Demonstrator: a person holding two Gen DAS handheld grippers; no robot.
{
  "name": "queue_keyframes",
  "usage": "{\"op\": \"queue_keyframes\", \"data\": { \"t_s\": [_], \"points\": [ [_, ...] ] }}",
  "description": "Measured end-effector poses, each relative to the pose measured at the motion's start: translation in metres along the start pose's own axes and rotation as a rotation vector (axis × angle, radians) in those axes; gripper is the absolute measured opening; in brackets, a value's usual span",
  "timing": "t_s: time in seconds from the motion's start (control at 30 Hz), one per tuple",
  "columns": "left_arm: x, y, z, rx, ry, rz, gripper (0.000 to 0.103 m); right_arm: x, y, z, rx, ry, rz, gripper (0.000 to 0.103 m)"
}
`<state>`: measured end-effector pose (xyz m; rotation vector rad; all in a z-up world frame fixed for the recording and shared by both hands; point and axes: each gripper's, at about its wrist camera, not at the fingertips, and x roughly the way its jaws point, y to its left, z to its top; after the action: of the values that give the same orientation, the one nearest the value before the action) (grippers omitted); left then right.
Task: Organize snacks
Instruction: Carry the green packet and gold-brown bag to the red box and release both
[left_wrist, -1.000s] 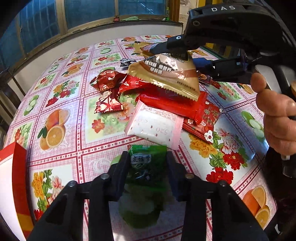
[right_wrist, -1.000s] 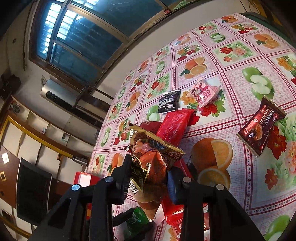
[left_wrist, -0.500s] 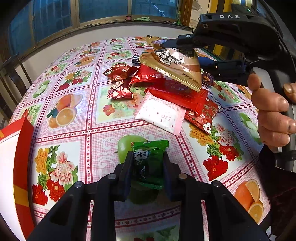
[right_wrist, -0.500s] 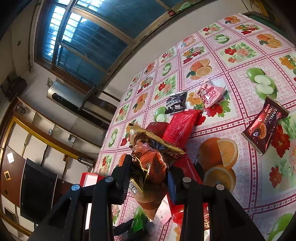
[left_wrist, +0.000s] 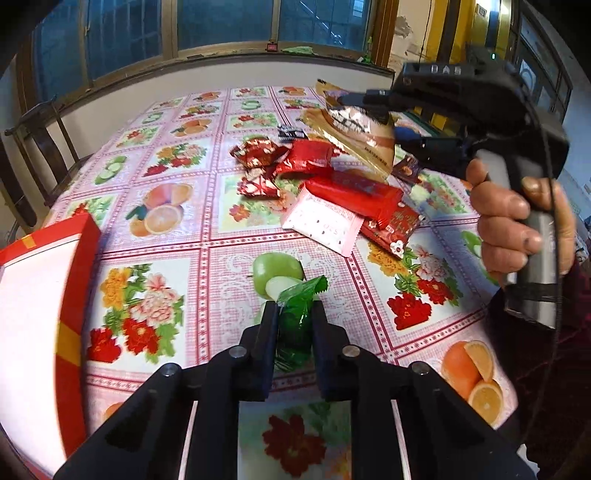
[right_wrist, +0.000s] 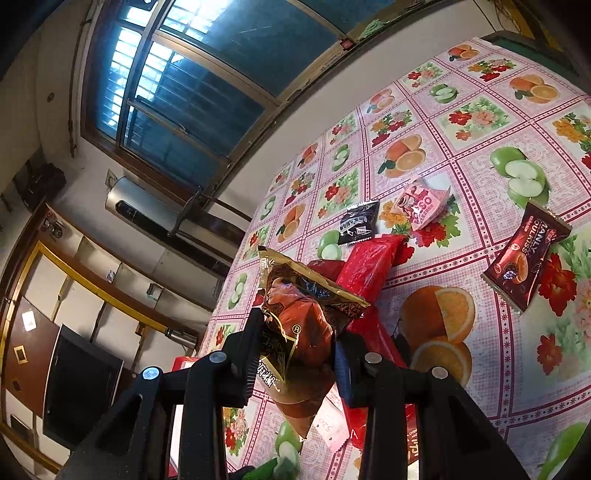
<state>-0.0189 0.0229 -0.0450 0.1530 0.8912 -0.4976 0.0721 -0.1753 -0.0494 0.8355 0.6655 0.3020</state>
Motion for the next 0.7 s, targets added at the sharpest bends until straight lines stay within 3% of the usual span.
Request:
{"op": "queue_keyframes", "data": {
  "t_s": [0.17, 0.4, 0.7],
  "points": [
    [-0.023, 0.008, -0.002, -0.016, -0.051, 0.045, 0.017, -0.005, 0.003, -0.003, -0.026, -0.046, -0.010, 0.037],
    [-0.006, 0.025, -0.007, -0.045, -0.005, 0.049, 0.017, -0.009, -0.017, 0.002, 0.033, -0.075, -0.064, 0.037],
    [0.005, 0.038, -0.006, -0.089, -0.014, 0.042, 0.017, -0.016, -0.010, 0.007, 0.032, -0.080, -0.003, 0.037]
  ]
}}
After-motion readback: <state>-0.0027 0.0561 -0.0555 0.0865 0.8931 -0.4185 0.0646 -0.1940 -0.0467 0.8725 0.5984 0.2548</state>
